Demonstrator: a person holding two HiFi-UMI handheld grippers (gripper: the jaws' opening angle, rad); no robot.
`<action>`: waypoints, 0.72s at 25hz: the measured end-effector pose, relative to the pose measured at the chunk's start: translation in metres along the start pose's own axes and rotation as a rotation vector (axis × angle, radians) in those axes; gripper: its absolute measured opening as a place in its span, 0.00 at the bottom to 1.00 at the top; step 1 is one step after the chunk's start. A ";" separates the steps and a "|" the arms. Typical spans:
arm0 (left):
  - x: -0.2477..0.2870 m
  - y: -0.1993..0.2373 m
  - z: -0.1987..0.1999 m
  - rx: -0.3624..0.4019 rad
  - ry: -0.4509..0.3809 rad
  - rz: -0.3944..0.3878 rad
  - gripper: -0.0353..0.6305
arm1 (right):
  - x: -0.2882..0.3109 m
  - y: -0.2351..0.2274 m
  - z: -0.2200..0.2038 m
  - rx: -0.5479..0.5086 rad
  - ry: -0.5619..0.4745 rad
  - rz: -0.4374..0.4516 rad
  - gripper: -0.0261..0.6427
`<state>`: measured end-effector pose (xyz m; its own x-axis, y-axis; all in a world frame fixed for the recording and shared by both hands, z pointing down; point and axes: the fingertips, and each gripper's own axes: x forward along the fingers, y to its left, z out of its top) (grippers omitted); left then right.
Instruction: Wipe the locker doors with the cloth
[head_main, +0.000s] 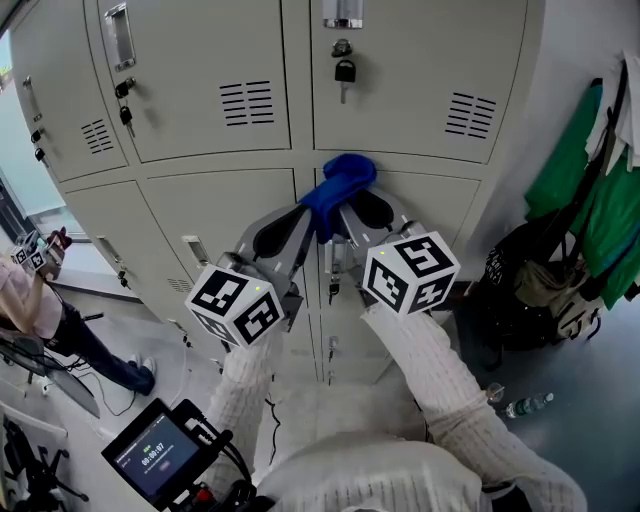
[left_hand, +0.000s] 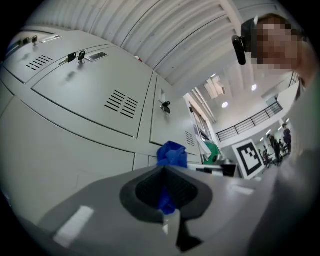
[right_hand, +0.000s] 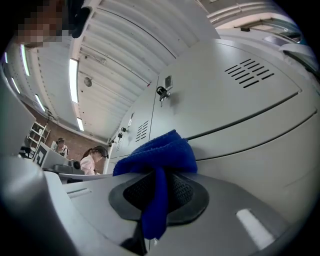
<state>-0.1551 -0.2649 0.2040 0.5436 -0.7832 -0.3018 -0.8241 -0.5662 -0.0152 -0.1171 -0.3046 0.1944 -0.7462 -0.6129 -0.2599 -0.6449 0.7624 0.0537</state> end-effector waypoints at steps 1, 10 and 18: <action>0.000 0.002 -0.001 -0.002 0.002 0.002 0.06 | 0.000 0.000 0.000 -0.005 0.000 0.002 0.10; 0.007 0.007 -0.031 -0.065 0.035 0.005 0.06 | -0.005 -0.001 -0.014 -0.020 -0.008 0.026 0.11; -0.002 -0.001 -0.084 -0.152 0.131 0.015 0.06 | -0.018 -0.003 -0.056 0.012 0.063 0.021 0.11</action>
<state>-0.1417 -0.2844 0.2847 0.5558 -0.8129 -0.1741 -0.8043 -0.5788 0.1350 -0.1114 -0.3073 0.2530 -0.7687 -0.6083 -0.1978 -0.6272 0.7774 0.0469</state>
